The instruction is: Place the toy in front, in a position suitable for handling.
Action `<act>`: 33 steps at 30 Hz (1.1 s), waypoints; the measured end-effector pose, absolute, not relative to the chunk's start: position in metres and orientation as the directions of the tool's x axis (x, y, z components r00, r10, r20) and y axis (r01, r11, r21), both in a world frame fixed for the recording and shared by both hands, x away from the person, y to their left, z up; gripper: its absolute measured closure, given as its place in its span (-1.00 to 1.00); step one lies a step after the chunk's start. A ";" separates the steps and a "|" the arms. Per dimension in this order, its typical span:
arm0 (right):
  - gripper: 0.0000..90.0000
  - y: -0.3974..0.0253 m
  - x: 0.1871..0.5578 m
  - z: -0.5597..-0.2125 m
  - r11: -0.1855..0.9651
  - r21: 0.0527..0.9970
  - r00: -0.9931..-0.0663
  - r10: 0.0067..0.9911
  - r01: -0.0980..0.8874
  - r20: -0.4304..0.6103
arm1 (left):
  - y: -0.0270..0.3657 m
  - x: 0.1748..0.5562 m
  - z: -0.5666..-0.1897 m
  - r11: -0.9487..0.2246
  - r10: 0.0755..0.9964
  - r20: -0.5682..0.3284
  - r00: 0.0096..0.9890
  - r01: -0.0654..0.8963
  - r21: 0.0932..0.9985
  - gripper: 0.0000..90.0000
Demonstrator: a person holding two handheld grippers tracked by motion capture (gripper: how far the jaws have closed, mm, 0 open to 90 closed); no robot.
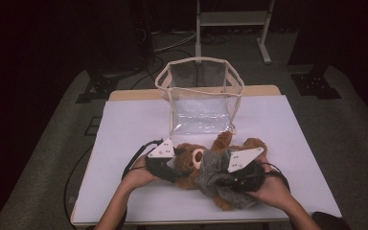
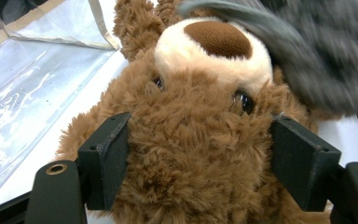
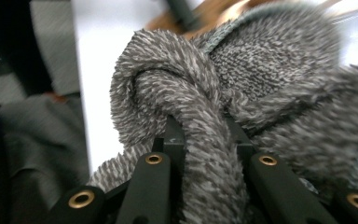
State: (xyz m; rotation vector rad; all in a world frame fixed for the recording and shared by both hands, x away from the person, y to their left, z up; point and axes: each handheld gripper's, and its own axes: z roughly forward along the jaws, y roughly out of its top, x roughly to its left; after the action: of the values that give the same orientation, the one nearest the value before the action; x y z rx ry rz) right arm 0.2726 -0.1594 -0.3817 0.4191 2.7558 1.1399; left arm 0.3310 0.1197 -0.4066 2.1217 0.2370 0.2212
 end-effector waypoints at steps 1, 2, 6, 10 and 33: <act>0.68 -0.156 0.272 -0.385 0.693 0.692 -0.958 0.288 0.203 -0.008 | 0.120 0.331 -0.407 -0.533 0.248 0.071 0.966 0.074 0.843 -0.43; 0.68 -0.152 0.270 -0.389 0.711 0.677 -0.963 0.269 0.190 -0.013 | 0.120 0.330 -0.407 -0.534 0.243 0.072 0.967 0.071 0.843 -0.44; 0.68 -0.163 0.271 -0.378 0.686 0.700 -0.959 0.283 0.197 -0.008 | 0.121 0.330 -0.407 -0.523 0.243 0.052 0.969 0.086 0.848 -0.43; 0.68 -0.188 0.278 -0.363 0.600 0.761 -0.928 0.372 0.248 0.009 | 0.121 0.330 -0.407 -0.529 0.234 0.061 0.970 0.074 0.845 -0.43; 0.66 -0.221 0.294 -0.363 0.503 0.781 -0.868 0.487 0.369 0.097 | 0.111 0.321 -0.398 -0.518 0.175 0.067 0.982 0.034 0.855 -0.48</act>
State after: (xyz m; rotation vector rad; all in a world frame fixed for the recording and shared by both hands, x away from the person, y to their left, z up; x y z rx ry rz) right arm 0.2944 -0.2208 -0.3630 0.7456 2.6037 1.3036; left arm 0.3213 0.1113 -0.3984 2.1111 0.1460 0.1763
